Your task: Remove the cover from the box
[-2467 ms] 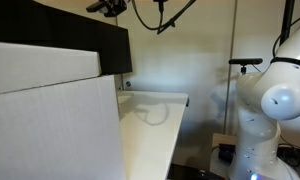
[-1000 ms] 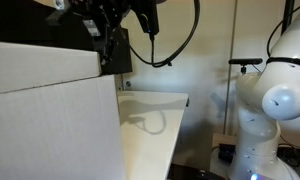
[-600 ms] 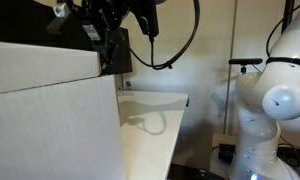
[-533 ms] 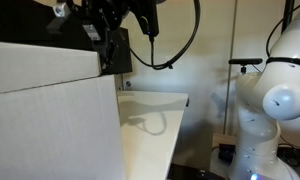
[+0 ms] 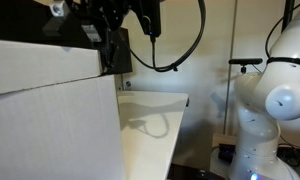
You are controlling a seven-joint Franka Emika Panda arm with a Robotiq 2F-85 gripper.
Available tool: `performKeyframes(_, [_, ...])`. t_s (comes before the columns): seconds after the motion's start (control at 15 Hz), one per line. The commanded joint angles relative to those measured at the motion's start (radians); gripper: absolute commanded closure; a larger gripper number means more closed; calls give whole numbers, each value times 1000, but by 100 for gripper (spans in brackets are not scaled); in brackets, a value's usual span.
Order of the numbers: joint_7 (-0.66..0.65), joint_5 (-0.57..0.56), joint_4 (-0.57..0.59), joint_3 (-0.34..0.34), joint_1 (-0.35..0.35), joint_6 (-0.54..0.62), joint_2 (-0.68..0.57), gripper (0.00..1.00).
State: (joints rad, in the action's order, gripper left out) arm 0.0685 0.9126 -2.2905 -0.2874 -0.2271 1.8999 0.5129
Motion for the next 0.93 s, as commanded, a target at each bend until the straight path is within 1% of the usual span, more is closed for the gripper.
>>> performKeyframes(0.0, [-10, 13, -19, -3, -18, 25, 3, 0])
performKeyframes(0.07, [-13, 15, -19, -3, -18, 22, 2, 25])
performKeyframes(0.13, [-14, 14, -20, -5, -17, 26, 3, 26])
performKeyframes(0.33, [-17, 19, -17, -1, -14, 24, 6, 45])
performKeyframes(0.4, [-16, 19, -16, 1, -13, 24, 8, 47])
performKeyframes(0.6, [-14, 34, -8, 3, -10, 22, 13, 58])
performKeyframes(0.87, [-19, 35, -6, 5, -7, 18, 17, 60])
